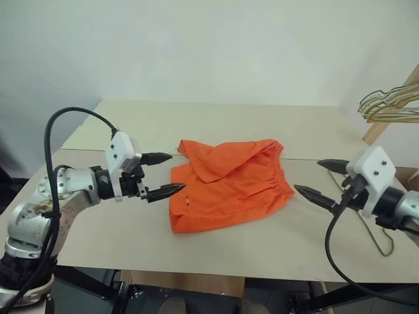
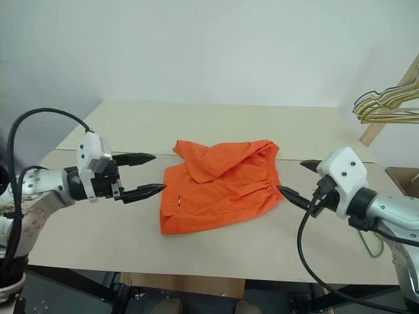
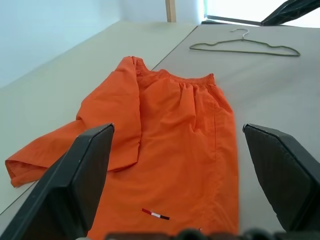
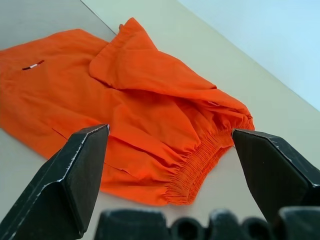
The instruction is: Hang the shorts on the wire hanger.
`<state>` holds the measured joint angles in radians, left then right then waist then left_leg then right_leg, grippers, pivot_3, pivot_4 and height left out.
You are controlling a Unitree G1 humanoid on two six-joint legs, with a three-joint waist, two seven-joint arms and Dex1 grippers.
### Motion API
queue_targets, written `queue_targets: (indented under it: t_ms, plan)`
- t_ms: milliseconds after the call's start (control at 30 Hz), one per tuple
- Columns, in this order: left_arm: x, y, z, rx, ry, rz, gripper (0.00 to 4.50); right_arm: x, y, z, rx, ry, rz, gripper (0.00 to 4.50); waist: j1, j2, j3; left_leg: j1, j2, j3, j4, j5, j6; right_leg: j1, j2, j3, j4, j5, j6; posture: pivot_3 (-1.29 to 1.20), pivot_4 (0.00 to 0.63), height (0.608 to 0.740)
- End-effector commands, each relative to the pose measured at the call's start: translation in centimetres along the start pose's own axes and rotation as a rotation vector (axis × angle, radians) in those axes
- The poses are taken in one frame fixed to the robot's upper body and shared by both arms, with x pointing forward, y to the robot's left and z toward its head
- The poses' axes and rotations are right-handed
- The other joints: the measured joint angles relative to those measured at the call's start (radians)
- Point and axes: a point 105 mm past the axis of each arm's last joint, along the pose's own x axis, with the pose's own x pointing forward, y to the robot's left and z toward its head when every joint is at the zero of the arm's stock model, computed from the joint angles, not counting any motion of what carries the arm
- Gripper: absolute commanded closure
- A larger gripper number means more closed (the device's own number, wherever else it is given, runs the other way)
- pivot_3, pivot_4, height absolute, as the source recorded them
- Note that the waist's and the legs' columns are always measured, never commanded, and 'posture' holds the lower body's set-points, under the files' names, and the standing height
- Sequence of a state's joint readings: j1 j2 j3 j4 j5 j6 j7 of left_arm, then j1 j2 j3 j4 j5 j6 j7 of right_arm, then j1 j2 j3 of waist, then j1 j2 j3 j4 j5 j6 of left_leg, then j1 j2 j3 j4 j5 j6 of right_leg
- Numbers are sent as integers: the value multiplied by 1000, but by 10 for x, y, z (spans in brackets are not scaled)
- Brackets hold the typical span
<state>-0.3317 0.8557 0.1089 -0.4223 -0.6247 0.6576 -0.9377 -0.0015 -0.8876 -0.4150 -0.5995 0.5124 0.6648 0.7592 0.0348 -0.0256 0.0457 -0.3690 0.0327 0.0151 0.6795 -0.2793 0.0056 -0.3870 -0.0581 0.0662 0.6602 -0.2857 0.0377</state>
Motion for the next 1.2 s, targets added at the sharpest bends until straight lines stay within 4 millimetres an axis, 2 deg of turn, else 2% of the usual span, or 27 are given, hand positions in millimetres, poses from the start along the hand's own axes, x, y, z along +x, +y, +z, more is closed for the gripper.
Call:
queue_targets:
  t_ms: [33,133,200,367,500,667,867,1033,1133,1200]
  plan:
    - [-6,-3,-5,134,132,-59,22,-3,-7,13,-67,-23,-11,0,-5,0,0,0,0,0,0,0,0,0,0,0,0,0,0,49,0,740]
    - [-16,-5,-25,209,328,-113,22,-1,-10,18,-80,-30,-3,0,-20,0,0,0,0,1,0,0,0,0,0,0,0,0,0,45,0,740]
    - [-23,-6,-37,200,443,-130,22,-1,-8,20,-87,-30,11,0,-23,0,0,0,0,1,-1,0,0,0,0,0,0,0,0,40,0,740]
    - [-34,-15,-54,223,652,-201,22,-1,-4,20,-94,-28,36,0,-25,0,0,0,1,2,0,0,0,0,1,0,0,0,0,33,0,740]
    - [-24,-23,-55,203,667,-204,22,0,-1,21,-102,-32,49,0,-22,0,0,0,1,2,0,0,0,0,0,0,0,0,0,25,0,740]
    - [-5,-39,-74,179,681,-242,22,1,1,24,-105,-45,52,0,-24,0,0,0,1,2,0,0,0,0,1,0,0,0,0,13,0,740]
    - [25,-32,-87,220,701,-196,22,0,5,26,-109,-50,50,0,-24,0,0,0,0,2,1,0,0,0,1,1,1,0,0,-8,0,740]
    - [35,-24,-103,304,774,-176,22,-4,8,27,-111,-49,45,0,-32,0,-1,0,0,2,1,0,0,0,1,1,0,0,0,-30,0,740]
    - [36,-28,-105,307,784,-233,547,-5,8,28,-113,-47,44,0,-39,0,-1,-1,0,2,1,0,0,-1,1,1,1,0,0,-41,0,740]
    - [35,-30,-110,326,805,-256,1091,-6,8,29,-116,-47,44,0,-46,0,-1,0,1,2,1,0,0,0,1,1,1,0,0,-47,0,740]
